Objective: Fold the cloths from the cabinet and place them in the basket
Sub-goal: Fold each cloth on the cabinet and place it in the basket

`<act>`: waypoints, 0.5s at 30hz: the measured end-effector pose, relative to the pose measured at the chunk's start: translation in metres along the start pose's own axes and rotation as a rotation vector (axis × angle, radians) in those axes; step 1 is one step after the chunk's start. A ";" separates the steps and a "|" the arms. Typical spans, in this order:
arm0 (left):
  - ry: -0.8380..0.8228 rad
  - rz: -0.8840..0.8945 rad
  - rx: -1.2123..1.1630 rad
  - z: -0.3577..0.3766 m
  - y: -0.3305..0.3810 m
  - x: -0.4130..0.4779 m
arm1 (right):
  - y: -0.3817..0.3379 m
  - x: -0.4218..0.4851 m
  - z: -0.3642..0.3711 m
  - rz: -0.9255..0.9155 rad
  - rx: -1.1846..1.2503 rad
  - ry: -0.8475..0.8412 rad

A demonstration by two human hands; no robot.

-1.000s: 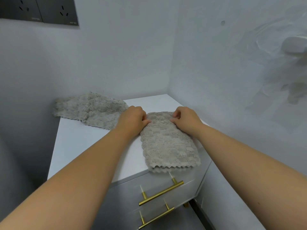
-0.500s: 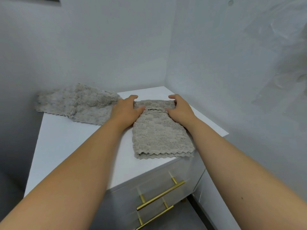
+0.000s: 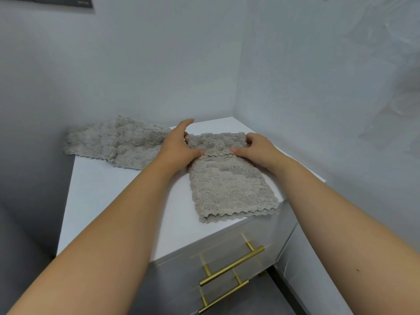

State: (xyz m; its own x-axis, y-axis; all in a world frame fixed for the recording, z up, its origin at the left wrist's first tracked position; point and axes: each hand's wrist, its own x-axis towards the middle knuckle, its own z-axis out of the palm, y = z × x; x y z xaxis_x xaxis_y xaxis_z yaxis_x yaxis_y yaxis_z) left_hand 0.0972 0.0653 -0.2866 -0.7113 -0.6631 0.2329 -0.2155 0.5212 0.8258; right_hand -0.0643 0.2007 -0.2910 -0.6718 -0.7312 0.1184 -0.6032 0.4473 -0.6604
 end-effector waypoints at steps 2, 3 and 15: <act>-0.007 -0.025 -0.016 0.000 0.000 0.001 | 0.002 -0.003 -0.002 0.013 0.136 0.006; -0.017 -0.045 -0.019 -0.001 -0.001 0.001 | 0.002 -0.006 -0.004 0.014 0.184 0.001; -0.106 -0.159 -0.081 -0.006 -0.007 0.009 | 0.012 -0.007 -0.010 -0.032 0.395 -0.056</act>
State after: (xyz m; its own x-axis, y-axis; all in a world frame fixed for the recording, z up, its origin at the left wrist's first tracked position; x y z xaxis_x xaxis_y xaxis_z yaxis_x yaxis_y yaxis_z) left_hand 0.0961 0.0524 -0.2872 -0.7400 -0.6711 0.0449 -0.2787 0.3668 0.8876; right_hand -0.0710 0.2161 -0.2924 -0.6245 -0.7733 0.1096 -0.4039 0.1996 -0.8927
